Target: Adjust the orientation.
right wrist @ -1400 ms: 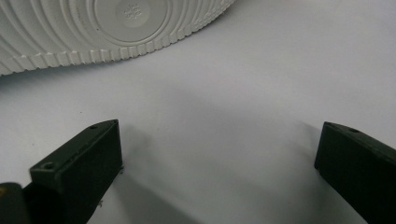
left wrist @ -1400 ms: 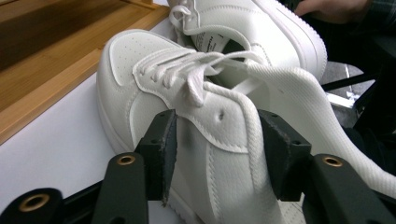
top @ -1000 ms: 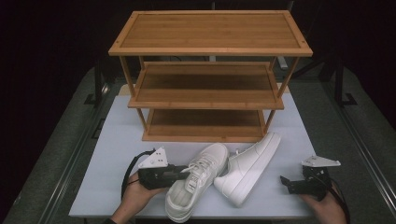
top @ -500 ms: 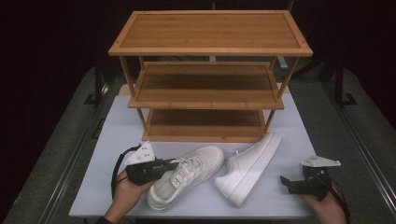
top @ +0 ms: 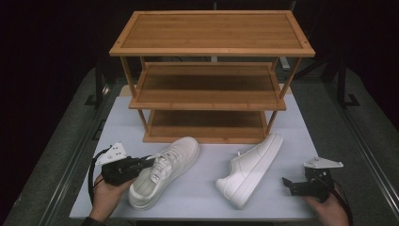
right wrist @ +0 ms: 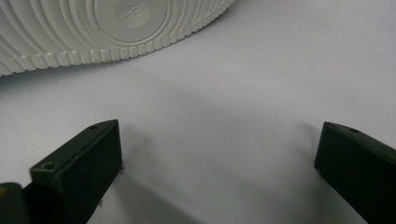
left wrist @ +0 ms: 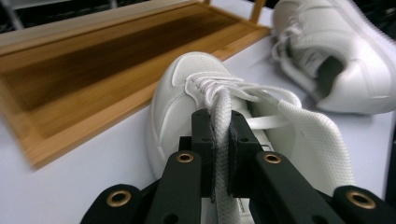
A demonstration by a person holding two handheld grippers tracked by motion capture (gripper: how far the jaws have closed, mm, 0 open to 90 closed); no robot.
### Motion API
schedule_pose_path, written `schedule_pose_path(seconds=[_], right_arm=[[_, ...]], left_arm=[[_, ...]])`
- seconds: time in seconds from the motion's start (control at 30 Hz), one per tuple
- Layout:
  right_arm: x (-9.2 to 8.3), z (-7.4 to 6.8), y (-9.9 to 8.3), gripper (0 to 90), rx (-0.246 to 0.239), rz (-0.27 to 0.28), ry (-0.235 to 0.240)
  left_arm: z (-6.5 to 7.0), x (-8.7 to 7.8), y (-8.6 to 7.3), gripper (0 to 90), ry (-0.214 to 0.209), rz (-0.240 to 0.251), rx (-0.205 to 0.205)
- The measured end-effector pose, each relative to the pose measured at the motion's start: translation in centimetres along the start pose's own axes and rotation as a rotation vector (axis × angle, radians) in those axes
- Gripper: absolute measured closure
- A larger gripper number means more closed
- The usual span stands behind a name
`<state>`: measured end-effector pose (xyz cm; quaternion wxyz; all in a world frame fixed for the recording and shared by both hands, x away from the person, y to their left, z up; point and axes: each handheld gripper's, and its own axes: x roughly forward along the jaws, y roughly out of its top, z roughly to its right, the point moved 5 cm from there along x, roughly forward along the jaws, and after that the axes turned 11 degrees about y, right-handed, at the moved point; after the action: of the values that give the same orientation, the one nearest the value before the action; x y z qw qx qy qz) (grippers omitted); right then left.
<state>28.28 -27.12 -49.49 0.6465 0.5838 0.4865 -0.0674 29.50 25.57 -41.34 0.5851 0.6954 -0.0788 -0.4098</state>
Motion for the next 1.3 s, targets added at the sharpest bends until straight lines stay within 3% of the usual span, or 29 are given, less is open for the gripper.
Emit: schedule_pose_path(seconds=[0.03,0.33,0.43,0.53,0.63,0.8,0.93,1.03,1.07,1.1,1.17,1.3], right_arm=[[0.0,0.0,0.0,0.3,0.000,0.000,0.000],[0.0,0.0,0.0,0.3,0.000,0.001,0.001],[0.0,0.0,0.0,0.3,0.000,0.000,0.000],[0.0,0.0,0.0,0.3,0.000,0.000,0.001],[0.0,0.0,0.0,0.3,0.001,-0.003,0.000],[0.0,0.0,0.0,0.3,0.001,-0.002,-0.001],[0.0,0.0,0.0,0.3,0.000,-0.002,0.000],[0.0,0.0,0.0,0.3,0.000,-0.003,0.000],[0.0,0.0,0.0,0.3,0.000,-0.002,0.000],[0.0,0.0,0.0,0.3,0.000,-0.002,0.000],[0.0,0.0,0.0,0.3,0.000,-0.002,0.000],[0.0,0.0,0.0,0.3,0.000,-0.001,0.000]], left_arm=[[-0.2,0.0,-0.2,84.5,-0.002,0.000,-0.018],[-0.5,-0.3,-1.2,80.8,-0.004,-0.021,-0.025],[-0.4,-0.3,-1.1,74.2,-0.021,-0.024,0.002],[-0.7,-0.6,-0.9,64.8,-0.039,-0.013,-0.017],[-1.3,-1.2,-0.8,52.7,-0.028,-0.002,-0.026],[-2.6,-2.5,-1.0,41.9,-0.014,0.017,-0.045],[-4.5,-4.1,-1.5,36.3,0.042,0.024,-0.064],[-5.6,-4.5,-2.5,28.7,0.110,-0.030,-0.055],[-5.6,-4.5,-2.5,25.4,0.110,-0.030,-0.055],[-6.4,-4.5,-3.3,23.3,0.150,-0.067,-0.061],[-7.0,-4.3,-4.2,17.6,0.188,-0.109,-0.061],[-7.4,-3.5,-6.0,9.8,0.228,-0.211,-0.026]])
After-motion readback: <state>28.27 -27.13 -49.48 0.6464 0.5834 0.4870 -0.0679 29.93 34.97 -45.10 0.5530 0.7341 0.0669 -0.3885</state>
